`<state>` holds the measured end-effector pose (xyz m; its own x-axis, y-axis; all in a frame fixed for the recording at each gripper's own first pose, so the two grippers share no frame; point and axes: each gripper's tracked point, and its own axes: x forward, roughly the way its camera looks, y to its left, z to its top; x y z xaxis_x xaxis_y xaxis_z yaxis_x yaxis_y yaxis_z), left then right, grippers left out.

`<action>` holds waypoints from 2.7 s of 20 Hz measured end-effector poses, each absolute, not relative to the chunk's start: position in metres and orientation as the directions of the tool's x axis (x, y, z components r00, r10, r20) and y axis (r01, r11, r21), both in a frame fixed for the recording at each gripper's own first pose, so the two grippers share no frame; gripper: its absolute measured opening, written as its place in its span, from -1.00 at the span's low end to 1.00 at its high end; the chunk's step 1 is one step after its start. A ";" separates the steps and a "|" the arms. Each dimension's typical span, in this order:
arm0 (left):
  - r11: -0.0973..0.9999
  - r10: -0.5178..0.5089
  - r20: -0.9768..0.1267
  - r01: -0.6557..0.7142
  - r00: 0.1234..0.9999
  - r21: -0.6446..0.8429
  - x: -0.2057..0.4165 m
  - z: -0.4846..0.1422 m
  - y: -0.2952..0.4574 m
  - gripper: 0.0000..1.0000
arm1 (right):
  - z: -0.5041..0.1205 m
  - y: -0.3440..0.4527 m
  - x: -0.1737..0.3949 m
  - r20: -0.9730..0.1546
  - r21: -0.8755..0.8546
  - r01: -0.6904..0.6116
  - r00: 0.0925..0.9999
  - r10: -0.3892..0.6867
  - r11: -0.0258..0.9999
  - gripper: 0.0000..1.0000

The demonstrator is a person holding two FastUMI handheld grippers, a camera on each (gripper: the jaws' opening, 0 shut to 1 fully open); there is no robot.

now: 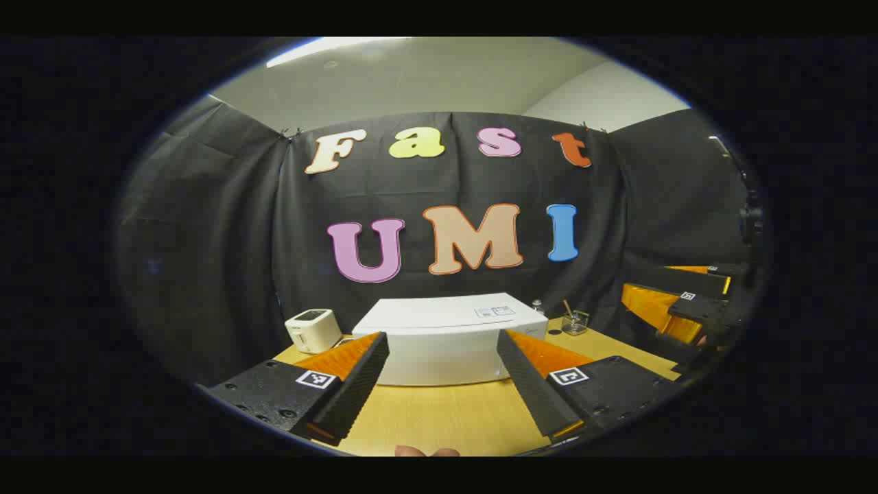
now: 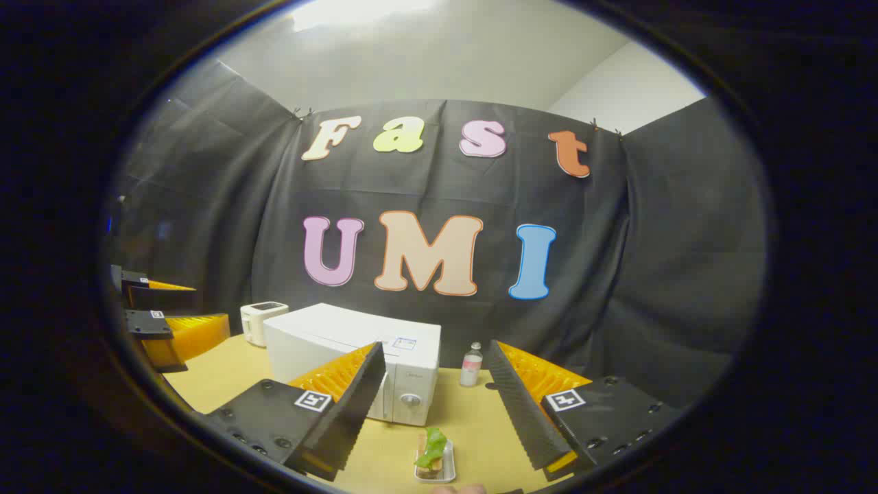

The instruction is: Open the microwave oven with the left hand, put the food in, and close the microwave oven.

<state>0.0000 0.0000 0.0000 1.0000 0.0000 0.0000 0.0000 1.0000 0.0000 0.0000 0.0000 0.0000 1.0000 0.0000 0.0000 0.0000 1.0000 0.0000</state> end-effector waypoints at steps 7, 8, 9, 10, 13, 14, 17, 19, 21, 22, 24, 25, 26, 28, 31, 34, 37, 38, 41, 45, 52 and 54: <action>1.000 0.002 -0.007 -0.002 1.000 0.021 0.005 0.001 -0.002 0.94 | 0.002 -0.005 0.007 0.005 -0.002 -0.004 1.000 0.004 1.000 0.93; 1.000 -0.002 -0.009 0.002 1.000 0.022 0.006 0.001 -0.004 0.94 | 0.000 -0.005 0.008 0.001 0.000 -0.004 1.000 0.004 1.000 0.94; 1.000 -0.002 -0.010 0.002 1.000 0.022 0.007 0.000 -0.005 0.94 | 0.000 -0.006 0.008 -0.002 0.003 -0.004 1.000 0.004 1.000 0.94; 1.000 0.000 -0.013 0.000 1.000 0.023 0.008 -0.001 -0.005 0.94 | 0.001 -0.006 0.010 -0.001 0.001 -0.002 1.000 0.002 1.000 0.94; 1.000 0.005 -0.015 -0.004 1.000 0.020 0.010 -0.002 -0.004 0.94 | 0.001 -0.010 0.012 0.008 -0.007 -0.004 1.000 0.004 1.000 0.93; 1.000 0.002 -0.013 -0.002 1.000 0.016 0.012 -0.001 -0.005 0.94 | 0.000 -0.010 0.013 0.005 -0.011 -0.006 1.000 0.006 1.000 0.93; 0.999 0.001 -0.012 0.000 1.000 0.036 0.019 0.000 -0.007 0.94 | -0.007 -0.011 0.017 -0.004 -0.012 -0.010 1.000 0.010 1.000 0.94; 0.999 -0.012 0.013 0.011 1.000 0.045 0.021 0.008 -0.013 0.94 | -0.012 -0.011 0.019 -0.009 -0.021 -0.017 1.000 0.017 1.000 0.94; 0.999 -0.021 0.021 0.020 1.000 0.050 0.023 0.009 -0.017 0.94 | -0.014 -0.014 0.021 -0.014 -0.026 -0.013 1.000 0.012 1.000 0.94; 0.999 -0.025 0.020 0.024 0.999 0.047 0.023 0.009 -0.019 0.94 | -0.012 -0.014 0.022 -0.012 -0.018 -0.014 1.000 0.014 1.000 0.93; 0.999 -0.034 0.012 0.033 0.999 0.037 0.025 0.007 -0.023 0.94 | -0.011 -0.015 0.024 -0.007 -0.015 -0.010 1.000 0.009 1.000 0.94; 0.999 -0.038 0.011 0.038 0.999 0.034 0.026 0.006 -0.025 0.94 | -0.012 -0.015 0.024 -0.007 -0.017 -0.008 1.000 0.008 1.000 0.94; 0.999 -0.039 0.013 0.039 0.999 0.034 0.026 0.008 -0.026 0.94 | -0.012 -0.016 0.025 -0.008 -0.019 -0.008 1.000 0.008 1.000 0.94; 0.999 -0.042 0.018 0.041 0.999 0.036 0.030 0.009 -0.026 0.94 | -0.012 -0.016 0.026 -0.010 -0.017 -0.010 1.000 0.010 1.000 0.94; 0.998 -0.050 0.015 0.049 0.999 0.030 0.037 0.005 -0.027 0.94 | -0.014 -0.017 0.025 -0.017 -0.017 -0.009 1.000 0.009 1.000 0.93; 0.998 -0.053 -0.004 0.053 0.999 0.039 0.048 -0.009 -0.025 0.94 | -0.010 -0.019 0.023 -0.017 -0.020 -0.005 1.000 0.005 1.000 0.94; 0.998 -0.063 -0.038 0.064 0.997 0.008 0.065 -0.033 -0.030 0.94 | -0.009 -0.023 0.019 -0.010 -0.020 0.004 1.000 -0.004 1.000 0.93; 0.997 -0.072 -0.060 0.071 0.996 -0.011 0.072 -0.045 -0.035 0.94 | -0.010 -0.023 0.017 -0.017 -0.020 0.005 1.000 -0.005 1.000 0.93; 0.995 -0.099 -0.088 0.097 0.991 -0.026 0.097 -0.070 -0.049 1.00 | -0.011 -0.029 0.010 -0.023 -0.028 0.020 1.000 -0.021 0.999 0.94; 0.987 -0.160 -0.104 0.157 0.982 -0.029 0.129 -0.100 -0.075 1.00 | -0.017 -0.041 -0.006 -0.058 -0.026 0.045 0.997 -0.046 0.999 0.94; 0.975 -0.211 -0.197 0.220 0.957 0.020 0.176 -0.165 -0.117 0.96 | -0.029 -0.068 -0.023 -0.114 -0.004 0.120 0.986 -0.120 0.993 0.94; 0.975 -0.214 -0.216 0.223 0.953 0.016 0.187 -0.178 -0.125 0.96 | -0.032 -0.077 -0.028 -0.122 -0.020 0.133 0.983 -0.134 0.991 0.93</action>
